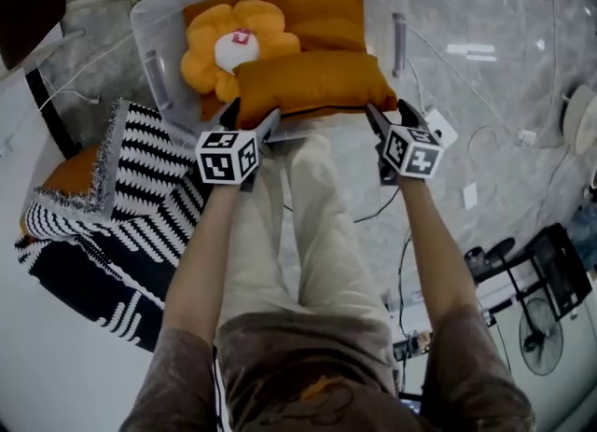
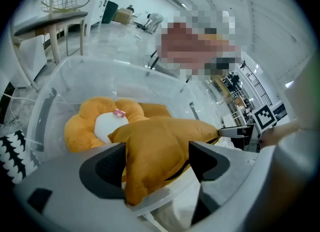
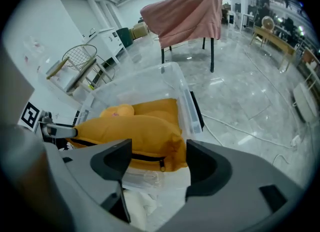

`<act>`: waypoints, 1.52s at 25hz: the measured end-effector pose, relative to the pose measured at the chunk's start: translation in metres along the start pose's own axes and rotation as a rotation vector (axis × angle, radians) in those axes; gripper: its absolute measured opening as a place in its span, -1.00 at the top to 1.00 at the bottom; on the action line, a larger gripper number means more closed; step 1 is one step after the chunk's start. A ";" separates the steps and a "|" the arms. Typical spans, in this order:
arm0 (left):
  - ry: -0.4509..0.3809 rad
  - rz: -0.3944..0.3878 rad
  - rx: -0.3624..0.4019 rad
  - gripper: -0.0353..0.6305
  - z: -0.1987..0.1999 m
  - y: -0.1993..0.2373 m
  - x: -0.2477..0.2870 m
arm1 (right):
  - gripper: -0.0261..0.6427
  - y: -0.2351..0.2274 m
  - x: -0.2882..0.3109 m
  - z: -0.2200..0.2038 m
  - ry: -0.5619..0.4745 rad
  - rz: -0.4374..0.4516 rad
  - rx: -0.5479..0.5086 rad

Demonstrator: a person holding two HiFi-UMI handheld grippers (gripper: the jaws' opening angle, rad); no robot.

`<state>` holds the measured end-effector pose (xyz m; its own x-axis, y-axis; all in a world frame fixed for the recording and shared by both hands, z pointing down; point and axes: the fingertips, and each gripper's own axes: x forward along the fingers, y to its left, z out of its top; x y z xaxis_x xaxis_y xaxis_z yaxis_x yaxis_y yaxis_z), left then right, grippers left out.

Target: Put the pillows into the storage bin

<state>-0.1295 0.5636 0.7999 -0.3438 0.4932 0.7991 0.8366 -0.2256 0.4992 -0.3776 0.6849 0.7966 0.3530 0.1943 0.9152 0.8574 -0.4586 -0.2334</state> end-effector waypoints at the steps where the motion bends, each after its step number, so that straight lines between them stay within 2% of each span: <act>1: -0.007 -0.008 0.010 -0.25 0.006 -0.006 -0.004 | -0.08 0.002 -0.004 0.004 -0.006 -0.002 -0.008; 4: -0.041 -0.032 0.029 -0.28 0.034 -0.029 -0.022 | -0.07 0.022 -0.026 0.033 -0.052 0.050 -0.011; 9: -0.138 -0.051 0.084 -0.28 0.117 -0.068 -0.083 | -0.05 0.073 -0.082 0.113 -0.165 0.162 -0.004; 13: -0.222 -0.061 0.117 -0.28 0.183 -0.107 -0.165 | -0.03 0.127 -0.159 0.170 -0.250 0.264 -0.026; 16: -0.285 -0.053 0.137 -0.28 0.226 -0.137 -0.238 | -0.01 0.173 -0.232 0.215 -0.328 0.383 -0.009; 19: -0.347 -0.074 0.164 -0.28 0.255 -0.169 -0.315 | 0.00 0.218 -0.303 0.242 -0.378 0.467 -0.082; 23: -0.433 -0.106 0.202 -0.28 0.267 -0.205 -0.414 | 0.00 0.271 -0.394 0.259 -0.466 0.540 -0.192; 27: -0.506 -0.179 0.257 -0.28 0.269 -0.253 -0.495 | -0.04 0.309 -0.477 0.265 -0.535 0.596 -0.296; 31: -0.598 -0.209 0.352 -0.28 0.269 -0.277 -0.562 | -0.09 0.349 -0.537 0.262 -0.594 0.593 -0.463; 33: -0.651 -0.208 0.382 -0.28 0.265 -0.281 -0.587 | -0.08 0.364 -0.558 0.262 -0.631 0.594 -0.499; 37: -0.720 -0.244 0.442 -0.25 0.256 -0.294 -0.621 | 0.23 0.385 -0.589 0.254 -0.680 0.580 -0.611; 38: -0.733 -0.257 0.441 -0.03 0.254 -0.295 -0.627 | 0.38 0.390 -0.595 0.251 -0.694 0.572 -0.648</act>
<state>-0.0521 0.5341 0.0666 -0.3110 0.9313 0.1897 0.9111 0.2353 0.3384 -0.1597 0.6083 0.0784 0.9414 0.1592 0.2972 0.2138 -0.9635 -0.1613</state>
